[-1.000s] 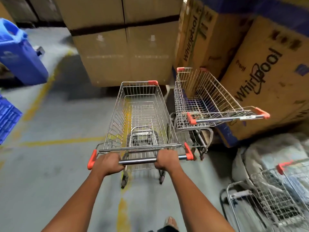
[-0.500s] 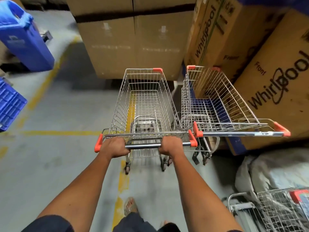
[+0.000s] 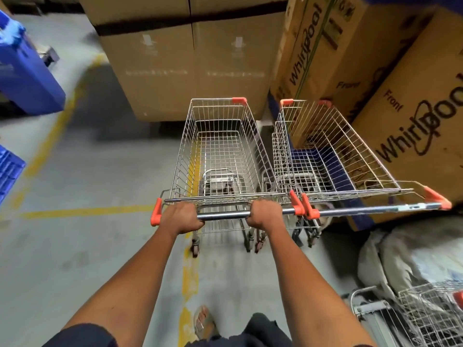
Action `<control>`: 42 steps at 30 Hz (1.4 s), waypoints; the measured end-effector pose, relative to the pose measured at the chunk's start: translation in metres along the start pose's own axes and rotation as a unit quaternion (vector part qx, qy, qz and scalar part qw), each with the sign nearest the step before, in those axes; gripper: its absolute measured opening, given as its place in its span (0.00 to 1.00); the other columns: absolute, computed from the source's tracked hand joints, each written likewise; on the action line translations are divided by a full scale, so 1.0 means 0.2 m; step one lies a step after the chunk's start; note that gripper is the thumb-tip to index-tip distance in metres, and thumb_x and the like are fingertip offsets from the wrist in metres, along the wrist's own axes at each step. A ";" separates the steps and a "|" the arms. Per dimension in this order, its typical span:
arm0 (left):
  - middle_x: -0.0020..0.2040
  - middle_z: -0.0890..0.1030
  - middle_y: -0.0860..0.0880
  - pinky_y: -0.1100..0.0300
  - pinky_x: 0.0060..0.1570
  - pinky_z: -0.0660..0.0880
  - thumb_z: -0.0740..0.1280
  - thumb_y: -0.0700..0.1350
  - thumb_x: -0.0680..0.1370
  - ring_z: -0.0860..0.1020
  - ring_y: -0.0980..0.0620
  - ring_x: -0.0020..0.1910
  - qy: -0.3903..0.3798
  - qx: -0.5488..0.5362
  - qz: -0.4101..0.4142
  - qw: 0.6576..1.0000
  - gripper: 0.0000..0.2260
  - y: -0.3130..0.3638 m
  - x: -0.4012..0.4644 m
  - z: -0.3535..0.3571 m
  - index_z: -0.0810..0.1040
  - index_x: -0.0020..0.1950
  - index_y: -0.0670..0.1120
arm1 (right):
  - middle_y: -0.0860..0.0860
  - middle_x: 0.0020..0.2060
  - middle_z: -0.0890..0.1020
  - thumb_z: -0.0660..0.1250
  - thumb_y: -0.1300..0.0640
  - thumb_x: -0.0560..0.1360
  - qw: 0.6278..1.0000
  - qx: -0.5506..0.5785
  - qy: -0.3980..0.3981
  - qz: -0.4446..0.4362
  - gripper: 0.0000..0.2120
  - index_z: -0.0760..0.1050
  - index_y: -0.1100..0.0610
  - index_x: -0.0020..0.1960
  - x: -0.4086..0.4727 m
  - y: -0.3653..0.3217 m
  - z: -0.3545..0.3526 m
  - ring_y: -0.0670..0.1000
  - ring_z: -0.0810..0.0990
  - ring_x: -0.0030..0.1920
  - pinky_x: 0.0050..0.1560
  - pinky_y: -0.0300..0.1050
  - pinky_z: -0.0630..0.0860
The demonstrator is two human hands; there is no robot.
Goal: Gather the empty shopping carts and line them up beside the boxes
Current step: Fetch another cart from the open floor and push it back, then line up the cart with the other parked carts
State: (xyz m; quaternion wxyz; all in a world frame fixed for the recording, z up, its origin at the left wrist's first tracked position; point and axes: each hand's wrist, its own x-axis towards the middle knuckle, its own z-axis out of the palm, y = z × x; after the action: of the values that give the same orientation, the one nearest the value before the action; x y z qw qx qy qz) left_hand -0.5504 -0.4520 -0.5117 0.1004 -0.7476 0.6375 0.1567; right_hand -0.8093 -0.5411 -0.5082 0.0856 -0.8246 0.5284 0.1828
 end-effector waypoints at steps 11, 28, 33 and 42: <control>0.39 0.78 0.50 0.56 0.37 0.72 0.65 0.59 0.69 0.77 0.47 0.38 -0.021 -0.009 -0.014 1.000 0.13 0.07 0.02 -0.03 0.77 0.43 0.50 | 0.47 0.35 0.79 0.65 0.46 0.76 1.000 -0.004 -0.019 -0.016 0.10 0.74 0.52 0.42 0.02 0.07 -0.03 0.49 0.81 0.36 0.43 0.49 0.83; 0.50 0.81 0.48 0.54 0.45 0.75 0.69 0.57 0.74 0.77 0.47 0.47 -0.070 -0.018 0.061 0.996 0.13 0.09 0.04 -0.07 0.74 0.52 0.51 | 0.48 0.37 0.79 0.66 0.41 0.79 0.997 -0.034 -0.014 -0.072 0.14 0.74 0.52 0.44 0.00 0.11 -0.03 0.50 0.81 0.39 0.52 0.52 0.82; 0.49 0.78 0.51 0.52 0.46 0.75 0.68 0.67 0.76 0.76 0.50 0.47 0.005 -0.053 0.159 0.986 0.22 0.31 0.05 -0.22 0.71 0.57 0.51 | 0.51 0.51 0.79 0.59 0.32 0.78 0.988 -0.080 0.054 -0.123 0.25 0.72 0.51 0.62 -0.08 0.26 -0.04 0.53 0.79 0.54 0.67 0.57 0.74; 0.45 0.77 0.54 0.60 0.43 0.77 0.66 0.54 0.81 0.77 0.55 0.42 0.070 -0.062 0.393 0.915 0.07 1.32 0.01 -0.50 0.71 0.52 0.53 | 0.54 0.54 0.80 0.60 0.46 0.81 0.965 -0.008 0.250 0.080 0.17 0.72 0.55 0.63 -0.77 0.79 -0.04 0.56 0.79 0.52 0.53 0.54 0.74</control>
State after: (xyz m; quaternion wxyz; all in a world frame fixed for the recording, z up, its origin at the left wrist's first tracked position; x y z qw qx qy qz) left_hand -0.8000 -0.5326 -0.4054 -0.0604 -0.4504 0.8745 0.1696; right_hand -1.0089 -0.4822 -0.4333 -0.0711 -0.7995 0.5961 -0.0191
